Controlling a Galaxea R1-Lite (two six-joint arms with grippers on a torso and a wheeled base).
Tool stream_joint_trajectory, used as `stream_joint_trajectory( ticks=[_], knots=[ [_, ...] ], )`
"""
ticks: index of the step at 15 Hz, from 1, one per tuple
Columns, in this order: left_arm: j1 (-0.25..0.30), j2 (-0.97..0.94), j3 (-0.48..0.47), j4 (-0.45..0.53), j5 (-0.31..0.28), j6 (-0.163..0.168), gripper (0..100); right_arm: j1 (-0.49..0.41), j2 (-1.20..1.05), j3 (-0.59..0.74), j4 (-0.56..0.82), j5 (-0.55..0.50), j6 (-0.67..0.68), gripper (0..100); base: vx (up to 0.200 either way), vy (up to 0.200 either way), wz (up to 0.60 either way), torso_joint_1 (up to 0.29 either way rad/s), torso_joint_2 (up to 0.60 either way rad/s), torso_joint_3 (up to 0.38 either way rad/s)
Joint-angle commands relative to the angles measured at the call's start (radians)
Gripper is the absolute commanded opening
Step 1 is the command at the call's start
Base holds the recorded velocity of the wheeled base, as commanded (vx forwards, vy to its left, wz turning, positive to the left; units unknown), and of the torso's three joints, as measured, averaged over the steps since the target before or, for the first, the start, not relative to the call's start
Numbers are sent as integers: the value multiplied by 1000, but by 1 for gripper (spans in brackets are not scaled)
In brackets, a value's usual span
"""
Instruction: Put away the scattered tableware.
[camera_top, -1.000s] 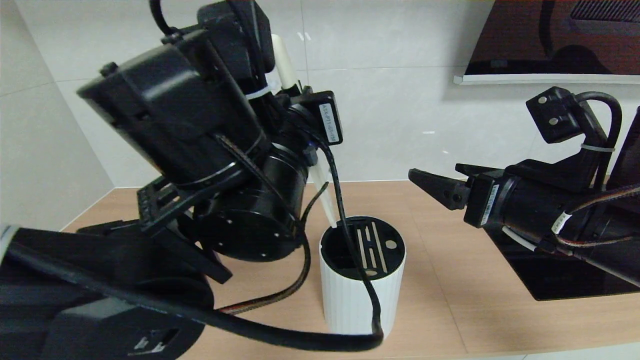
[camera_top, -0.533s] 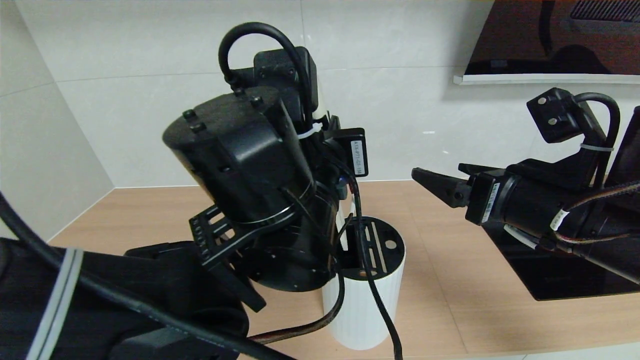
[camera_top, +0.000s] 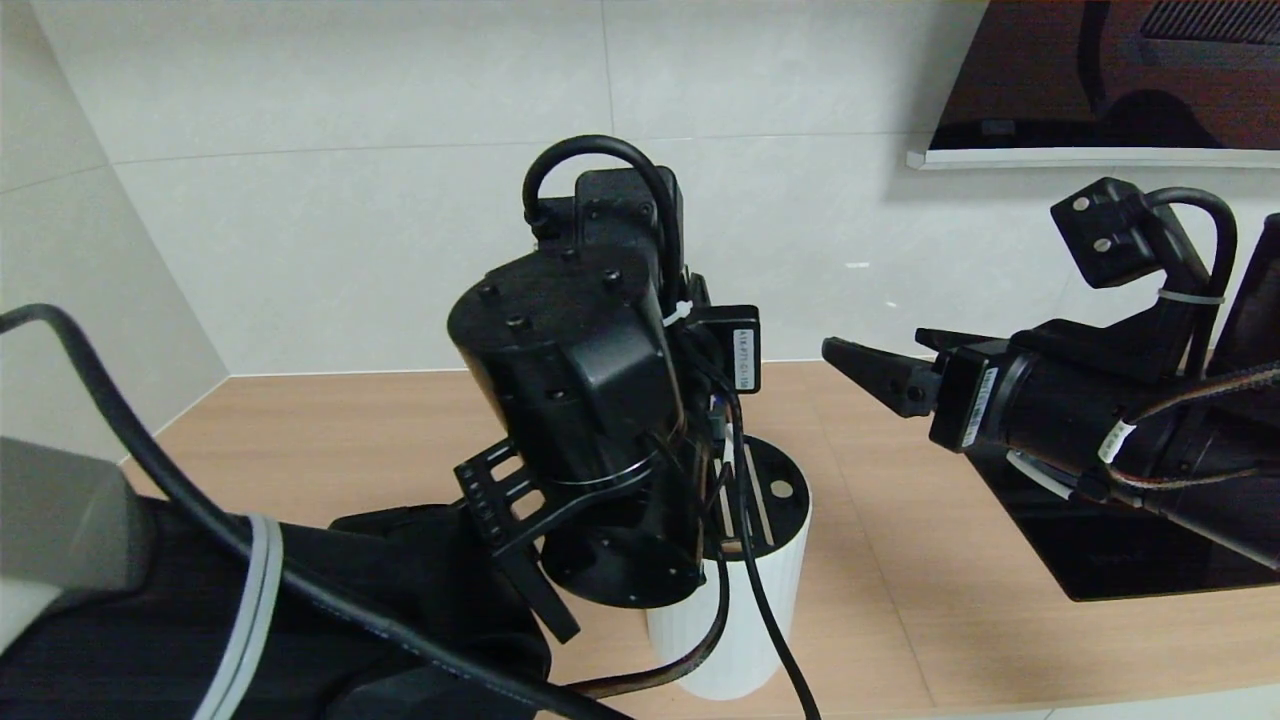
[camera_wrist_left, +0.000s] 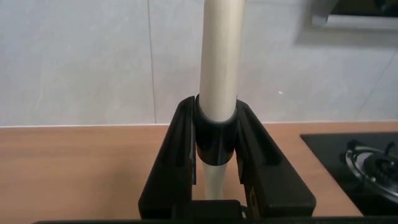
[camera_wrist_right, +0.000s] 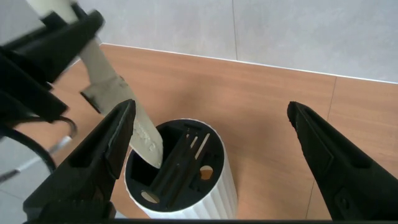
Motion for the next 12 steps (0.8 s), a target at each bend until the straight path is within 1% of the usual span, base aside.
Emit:
stream_joint_trajectory(
  ticks=[1, 4, 5, 8, 12],
  knots=[
    [-5, 14, 2, 0, 2, -2, 0, -1, 4, 0, -1, 0, -1, 100, 0, 0, 0, 0, 0, 0],
    [-8, 40, 5, 0, 2, -23, 0, -1, 8, 5, -1, 0, 1, 100, 0, 0, 0, 0, 0, 0],
    [-8, 52, 8, 0, 2, -37, 0, -2, 10, 6, -1, 0, -1, 100, 0, 0, 0, 0, 0, 0],
    [-12, 79, 13, 0, 3, -45, 0, -13, 14, 6, -1, 2, -1, 100, 0, 0, 0, 0, 0, 0],
    [-28, 95, 65, 0, 2, -52, 0, -16, 19, 8, -1, 3, -1, 100, 0, 0, 0, 0, 0, 0]
  ],
)
